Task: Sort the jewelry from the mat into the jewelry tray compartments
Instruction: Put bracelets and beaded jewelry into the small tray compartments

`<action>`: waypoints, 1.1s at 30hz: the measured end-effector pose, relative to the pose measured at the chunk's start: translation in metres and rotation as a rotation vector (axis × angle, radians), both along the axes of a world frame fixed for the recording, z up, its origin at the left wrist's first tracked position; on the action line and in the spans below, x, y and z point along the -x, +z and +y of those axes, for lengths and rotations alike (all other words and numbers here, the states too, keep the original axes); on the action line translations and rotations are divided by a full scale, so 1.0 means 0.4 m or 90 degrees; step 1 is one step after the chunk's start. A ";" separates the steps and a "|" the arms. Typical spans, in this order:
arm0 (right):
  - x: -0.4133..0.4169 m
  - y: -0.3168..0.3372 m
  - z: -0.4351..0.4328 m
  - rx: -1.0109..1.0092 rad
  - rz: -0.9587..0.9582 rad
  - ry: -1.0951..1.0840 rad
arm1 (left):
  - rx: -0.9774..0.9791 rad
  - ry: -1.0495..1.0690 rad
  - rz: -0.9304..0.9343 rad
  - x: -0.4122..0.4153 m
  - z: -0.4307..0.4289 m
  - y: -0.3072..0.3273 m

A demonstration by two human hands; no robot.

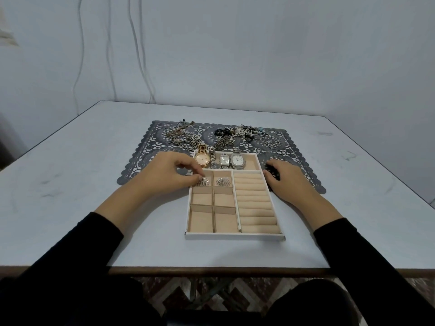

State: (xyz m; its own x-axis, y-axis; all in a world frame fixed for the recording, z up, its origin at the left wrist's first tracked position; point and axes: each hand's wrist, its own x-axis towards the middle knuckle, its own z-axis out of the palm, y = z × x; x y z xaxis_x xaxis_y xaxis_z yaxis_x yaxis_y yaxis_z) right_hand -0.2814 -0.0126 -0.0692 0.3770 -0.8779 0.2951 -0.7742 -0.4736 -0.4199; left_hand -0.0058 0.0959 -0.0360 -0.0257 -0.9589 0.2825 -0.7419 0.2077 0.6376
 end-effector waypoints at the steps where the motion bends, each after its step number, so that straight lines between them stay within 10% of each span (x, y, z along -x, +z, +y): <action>1: 0.000 0.000 0.000 -0.001 0.002 -0.001 | -0.011 0.003 0.009 0.000 -0.001 0.000; 13: 0.004 0.003 -0.007 -0.011 -0.003 -0.008 | 0.031 0.048 0.146 -0.017 -0.026 -0.004; 33: -0.077 0.064 -0.224 -0.008 -0.125 0.034 | 0.036 0.104 -0.145 -0.137 -0.288 -0.046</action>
